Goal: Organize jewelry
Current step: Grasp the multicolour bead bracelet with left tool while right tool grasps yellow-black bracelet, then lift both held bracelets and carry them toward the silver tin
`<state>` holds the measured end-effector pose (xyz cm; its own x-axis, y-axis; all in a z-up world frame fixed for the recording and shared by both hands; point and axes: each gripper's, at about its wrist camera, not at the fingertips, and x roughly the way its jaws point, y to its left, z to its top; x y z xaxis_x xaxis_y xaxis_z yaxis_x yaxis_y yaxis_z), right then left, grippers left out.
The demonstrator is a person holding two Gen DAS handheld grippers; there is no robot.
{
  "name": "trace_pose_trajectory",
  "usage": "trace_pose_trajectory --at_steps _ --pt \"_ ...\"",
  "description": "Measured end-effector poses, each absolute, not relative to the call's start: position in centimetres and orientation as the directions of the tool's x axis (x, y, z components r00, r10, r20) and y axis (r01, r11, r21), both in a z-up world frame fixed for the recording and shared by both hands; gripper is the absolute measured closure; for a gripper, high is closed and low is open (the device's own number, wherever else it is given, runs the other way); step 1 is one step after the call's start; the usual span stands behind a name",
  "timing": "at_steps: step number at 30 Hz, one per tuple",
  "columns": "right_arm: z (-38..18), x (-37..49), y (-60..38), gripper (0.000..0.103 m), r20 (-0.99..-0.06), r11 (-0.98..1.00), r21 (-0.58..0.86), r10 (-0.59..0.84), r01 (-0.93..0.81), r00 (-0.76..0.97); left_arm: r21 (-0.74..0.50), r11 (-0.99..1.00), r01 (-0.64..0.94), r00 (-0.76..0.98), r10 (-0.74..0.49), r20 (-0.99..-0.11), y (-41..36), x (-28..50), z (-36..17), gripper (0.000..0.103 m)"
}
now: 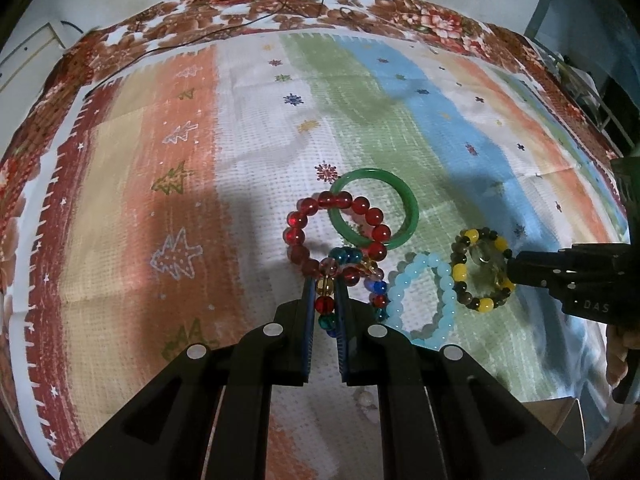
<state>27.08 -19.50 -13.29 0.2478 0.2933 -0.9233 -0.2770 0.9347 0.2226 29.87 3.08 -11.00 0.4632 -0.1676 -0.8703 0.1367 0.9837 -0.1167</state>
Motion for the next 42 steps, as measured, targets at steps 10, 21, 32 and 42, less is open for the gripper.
trace_pose_trajectory --at_steps 10,21,32,42 --pt "-14.5 27.8 -20.3 0.076 -0.931 0.947 0.201 0.264 -0.250 0.252 -0.109 0.984 0.142 0.453 -0.162 -0.877 3.0 30.0 -11.6 0.094" --pt "-13.9 27.4 -20.0 0.092 -0.922 0.945 0.177 0.258 -0.276 0.290 -0.118 0.984 0.136 0.460 -0.168 -0.872 3.0 29.9 -11.4 0.094" --pt "-9.2 25.8 -18.7 0.092 -0.875 0.925 0.155 0.291 -0.346 0.387 -0.139 0.980 0.140 0.504 -0.191 -0.842 3.2 29.0 -9.1 0.094" --pt "-5.1 22.4 -17.2 0.092 -0.824 0.894 0.145 0.346 -0.424 0.448 -0.154 0.980 0.126 0.556 -0.198 -0.807 3.9 26.0 -5.8 0.094"
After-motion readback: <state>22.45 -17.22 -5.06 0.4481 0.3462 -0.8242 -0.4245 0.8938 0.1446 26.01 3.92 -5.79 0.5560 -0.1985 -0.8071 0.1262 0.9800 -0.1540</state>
